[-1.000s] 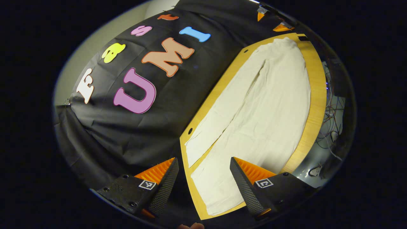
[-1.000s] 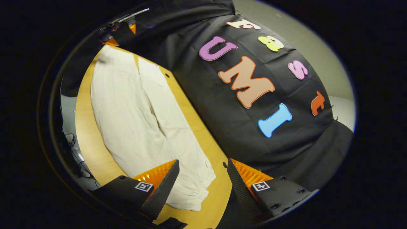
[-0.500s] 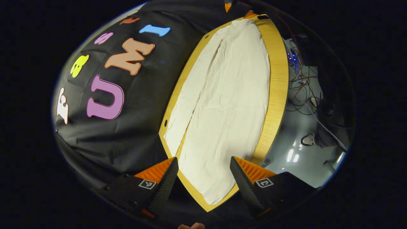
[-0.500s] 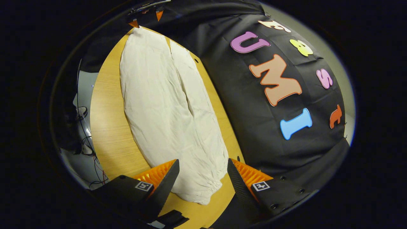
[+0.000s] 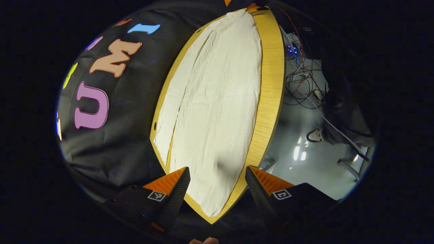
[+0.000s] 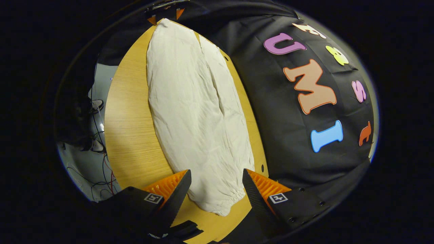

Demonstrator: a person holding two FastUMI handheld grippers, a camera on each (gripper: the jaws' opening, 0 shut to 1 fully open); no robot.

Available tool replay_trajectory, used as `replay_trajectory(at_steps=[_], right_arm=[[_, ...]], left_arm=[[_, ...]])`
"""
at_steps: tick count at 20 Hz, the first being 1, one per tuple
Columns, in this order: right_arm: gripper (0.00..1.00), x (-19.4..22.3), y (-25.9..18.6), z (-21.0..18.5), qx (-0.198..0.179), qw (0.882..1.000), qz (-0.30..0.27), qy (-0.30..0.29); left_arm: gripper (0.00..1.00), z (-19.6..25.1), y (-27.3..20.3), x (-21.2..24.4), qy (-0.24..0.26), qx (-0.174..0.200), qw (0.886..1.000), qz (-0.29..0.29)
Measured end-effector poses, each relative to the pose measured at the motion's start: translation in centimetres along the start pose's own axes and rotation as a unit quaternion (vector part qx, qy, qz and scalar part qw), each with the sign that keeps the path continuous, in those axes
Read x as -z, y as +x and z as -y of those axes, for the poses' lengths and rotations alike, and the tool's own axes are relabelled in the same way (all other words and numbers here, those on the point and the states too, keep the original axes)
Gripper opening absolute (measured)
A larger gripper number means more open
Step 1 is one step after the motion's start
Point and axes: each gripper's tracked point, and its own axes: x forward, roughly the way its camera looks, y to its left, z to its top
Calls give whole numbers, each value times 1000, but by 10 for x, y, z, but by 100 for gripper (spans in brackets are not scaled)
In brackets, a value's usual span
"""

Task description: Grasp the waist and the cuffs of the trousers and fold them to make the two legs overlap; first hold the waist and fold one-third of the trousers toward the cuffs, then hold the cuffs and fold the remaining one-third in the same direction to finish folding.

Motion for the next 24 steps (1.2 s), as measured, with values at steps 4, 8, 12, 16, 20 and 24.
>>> replay_trajectory(at_steps=[4, 8, 12, 16, 20, 24], right_arm=[[98, 7, 2, -9, -20, 999, -11, -24], [99, 20, 3, -16, -45, 998, -22, -47], [98, 31, 10, -23, -49, 995, -36, -76], [95, 30, 23, -16, -36, 995, -38, -83], [91, 29, 37, -15, -29, 994, -47, -92], [51, 29, 45, -25, -39, 993, -56, -96]], left_arm=[[97, -2, 5, 0, 3, 0, 1000, -1], [96, 0, 8, -1, 9, 4, 1000, -2], [94, -4, 11, 0, 16, 3, 1000, -5], [92, -14, 24, -2, 26, -5, 1000, -6], [92, -27, 37, -4, 34, -26, 999, -9], [71, -19, 50, -1, 22, -3, 999, -26]])
